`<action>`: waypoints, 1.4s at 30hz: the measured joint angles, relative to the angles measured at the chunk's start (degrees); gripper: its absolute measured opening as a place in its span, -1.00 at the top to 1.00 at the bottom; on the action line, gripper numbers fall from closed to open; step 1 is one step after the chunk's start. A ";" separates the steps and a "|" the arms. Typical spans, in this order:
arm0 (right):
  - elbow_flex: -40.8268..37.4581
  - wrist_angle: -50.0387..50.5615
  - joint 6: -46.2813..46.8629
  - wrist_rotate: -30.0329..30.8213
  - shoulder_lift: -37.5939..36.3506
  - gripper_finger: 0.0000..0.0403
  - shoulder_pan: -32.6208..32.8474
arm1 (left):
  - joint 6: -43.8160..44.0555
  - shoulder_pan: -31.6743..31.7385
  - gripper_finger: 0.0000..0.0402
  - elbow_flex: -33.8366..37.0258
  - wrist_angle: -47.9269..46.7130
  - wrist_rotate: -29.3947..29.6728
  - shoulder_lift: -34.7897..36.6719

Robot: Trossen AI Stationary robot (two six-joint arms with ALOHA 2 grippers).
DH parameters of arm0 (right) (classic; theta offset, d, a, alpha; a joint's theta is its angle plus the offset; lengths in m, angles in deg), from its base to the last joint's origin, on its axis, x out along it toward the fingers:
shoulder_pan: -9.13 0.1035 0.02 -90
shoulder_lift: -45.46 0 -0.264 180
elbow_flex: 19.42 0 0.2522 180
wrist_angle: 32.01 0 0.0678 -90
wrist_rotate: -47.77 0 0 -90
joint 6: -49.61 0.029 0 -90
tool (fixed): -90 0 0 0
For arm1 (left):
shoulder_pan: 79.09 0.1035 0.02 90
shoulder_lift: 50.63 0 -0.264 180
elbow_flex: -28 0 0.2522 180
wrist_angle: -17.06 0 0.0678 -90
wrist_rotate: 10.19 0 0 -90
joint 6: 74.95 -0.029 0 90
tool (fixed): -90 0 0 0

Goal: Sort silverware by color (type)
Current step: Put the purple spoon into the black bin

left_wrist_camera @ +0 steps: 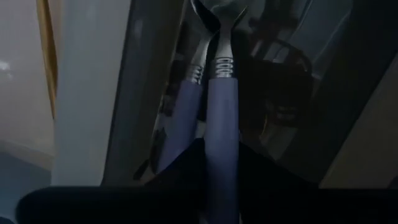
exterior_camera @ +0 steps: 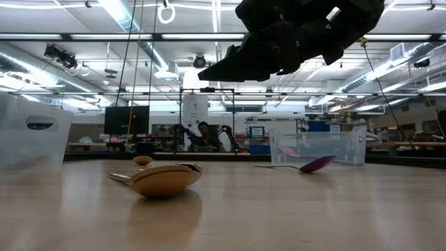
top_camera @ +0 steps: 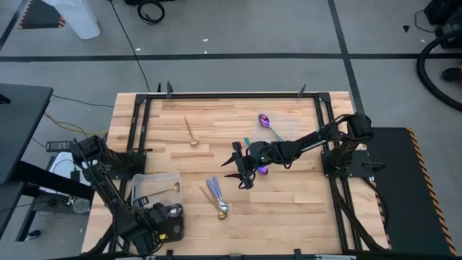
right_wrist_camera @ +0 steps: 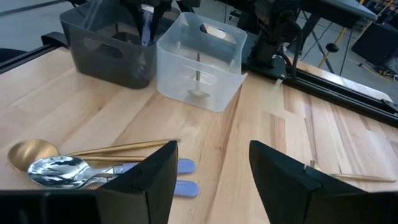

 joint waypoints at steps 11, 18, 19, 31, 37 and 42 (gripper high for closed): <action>0.00 0.87 0.86 -0.02 0.00 -0.03 -0.02 | -2.87 6.34 0.41 -0.01 0.98 -7.28 6.82; 0.02 3.70 2.13 0.01 0.00 -0.03 1.19 | -14.56 10.70 0.41 -0.05 2.53 0.53 11.76; 0.02 3.87 2.57 0.13 0.05 -0.03 1.52 | -16.70 11.34 0.41 -0.05 2.47 1.15 12.13; 0.02 4.82 7.85 9.05 2.67 -0.03 5.76 | -43.40 24.18 0.41 -0.05 3.32 3.38 12.99; 0.02 6.84 10.92 11.78 2.67 -0.03 8.22 | -54.10 30.77 0.41 -0.05 2.85 3.37 12.99; 0.02 6.95 13.36 13.38 2.67 -0.03 10.06 | -63.59 36.08 0.41 -0.05 2.75 4.72 12.98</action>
